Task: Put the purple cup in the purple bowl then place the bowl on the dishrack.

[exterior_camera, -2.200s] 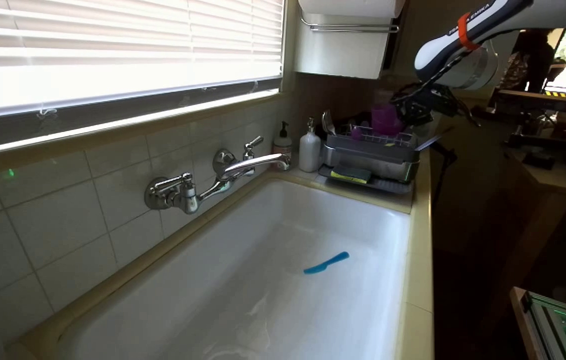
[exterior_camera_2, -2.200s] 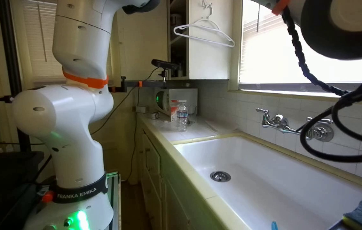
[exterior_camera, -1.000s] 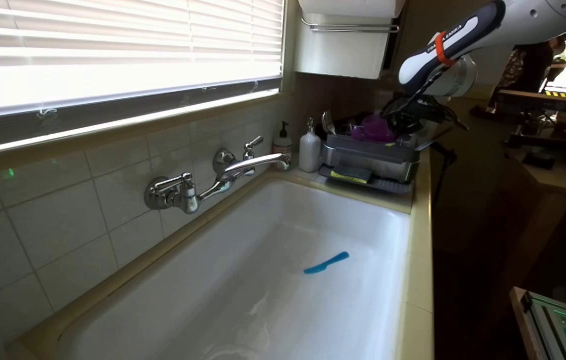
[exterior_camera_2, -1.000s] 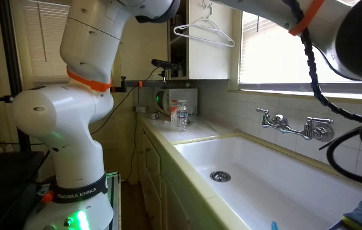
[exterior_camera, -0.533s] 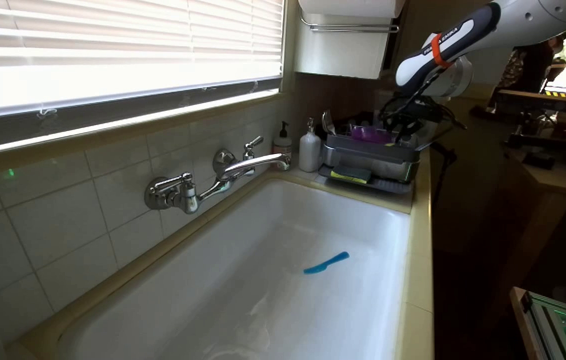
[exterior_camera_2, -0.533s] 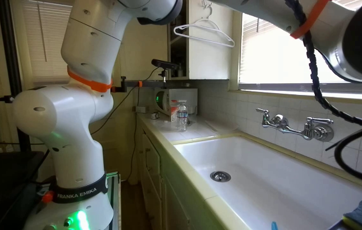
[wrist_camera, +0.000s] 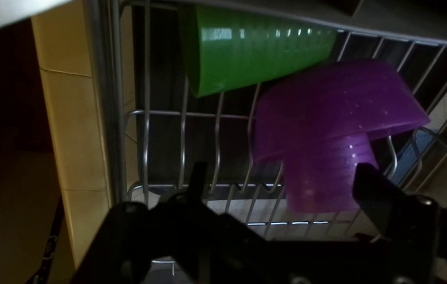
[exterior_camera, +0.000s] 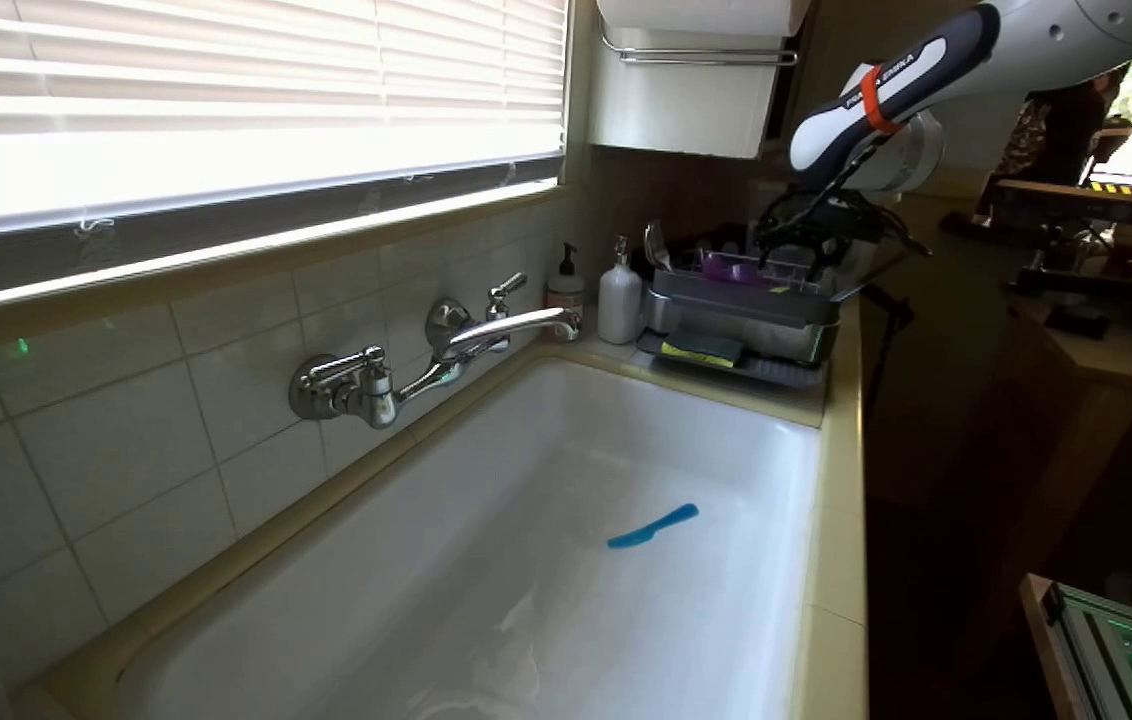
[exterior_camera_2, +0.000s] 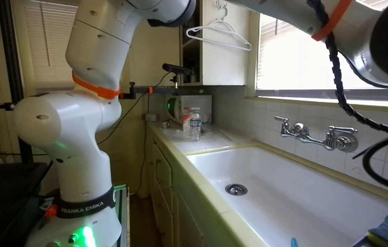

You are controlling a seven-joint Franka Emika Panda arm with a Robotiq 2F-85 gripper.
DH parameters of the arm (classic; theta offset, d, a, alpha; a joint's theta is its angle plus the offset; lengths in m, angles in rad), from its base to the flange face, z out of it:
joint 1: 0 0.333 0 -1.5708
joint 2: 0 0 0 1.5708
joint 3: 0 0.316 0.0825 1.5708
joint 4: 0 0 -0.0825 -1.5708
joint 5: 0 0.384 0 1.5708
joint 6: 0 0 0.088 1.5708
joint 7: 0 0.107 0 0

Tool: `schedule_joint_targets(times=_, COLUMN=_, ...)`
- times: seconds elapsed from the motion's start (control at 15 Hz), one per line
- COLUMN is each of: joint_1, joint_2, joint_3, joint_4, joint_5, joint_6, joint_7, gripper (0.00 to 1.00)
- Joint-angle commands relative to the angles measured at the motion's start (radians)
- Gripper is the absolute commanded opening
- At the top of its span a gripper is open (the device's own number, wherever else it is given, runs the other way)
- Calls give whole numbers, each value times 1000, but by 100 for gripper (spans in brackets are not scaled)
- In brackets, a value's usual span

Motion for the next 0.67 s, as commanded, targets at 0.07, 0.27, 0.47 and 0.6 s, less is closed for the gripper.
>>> schedule_joint_targets(times=0.07, joint_1=17, joint_2=-7, joint_3=-16, joint_4=1, joint_5=-40, joint_6=-19, joint_7=37, gripper=100)
schedule_joint_targets(times=0.27, joint_1=32, joint_2=-16, joint_3=-29, joint_4=-10, joint_5=-73, joint_6=-10, joint_7=56, gripper=100)
schedule_joint_targets(times=0.47, joint_1=50, joint_2=-35, joint_3=-39, joint_4=-32, joint_5=-104, joint_6=6, joint_7=70, gripper=100)
schedule_joint_targets(times=0.6, joint_1=64, joint_2=-49, joint_3=-47, joint_4=-47, joint_5=-127, joint_6=18, joint_7=80, gripper=100)
